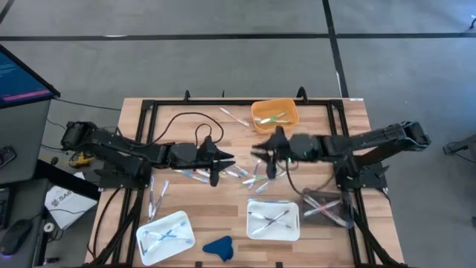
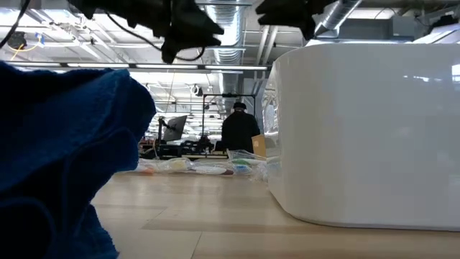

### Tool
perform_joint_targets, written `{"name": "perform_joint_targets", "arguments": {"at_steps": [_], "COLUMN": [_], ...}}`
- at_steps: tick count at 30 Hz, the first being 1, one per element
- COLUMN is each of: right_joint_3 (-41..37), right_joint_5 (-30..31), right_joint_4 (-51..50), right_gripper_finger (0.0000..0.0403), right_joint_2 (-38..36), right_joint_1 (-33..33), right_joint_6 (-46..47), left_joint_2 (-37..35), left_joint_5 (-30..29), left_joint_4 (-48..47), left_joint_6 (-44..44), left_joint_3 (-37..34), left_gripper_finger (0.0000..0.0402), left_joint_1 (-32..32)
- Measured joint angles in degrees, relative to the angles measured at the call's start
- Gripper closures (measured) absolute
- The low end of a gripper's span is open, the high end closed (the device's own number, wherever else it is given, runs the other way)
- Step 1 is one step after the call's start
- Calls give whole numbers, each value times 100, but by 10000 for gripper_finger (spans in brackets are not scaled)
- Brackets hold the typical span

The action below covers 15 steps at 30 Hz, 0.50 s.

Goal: Pick & Place Toothbrushes
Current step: Put the orange toothbrush into the black bin

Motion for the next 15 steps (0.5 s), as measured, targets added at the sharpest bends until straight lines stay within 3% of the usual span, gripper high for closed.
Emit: {"name": "perform_joint_targets", "arguments": {"at_steps": [5,9,15], "right_joint_3": [295,790,1861], "right_joint_5": [-1,-35,-361], "right_joint_4": [-86,-841,-1973], "right_gripper_finger": [342,394,401], "right_joint_2": [0,93,988], "right_joint_1": [-867,-1521,-2122], "right_joint_6": [-165,-302,-620], "left_joint_2": [0,0,0], "left_joint_5": [94,536,787], "left_joint_4": [-10,-11,-229], "left_joint_6": [-375,-461,-478], "left_joint_3": [-159,-215,-219], "left_gripper_finger": [298,298,298], "left_joint_1": [88,49,-377]}}
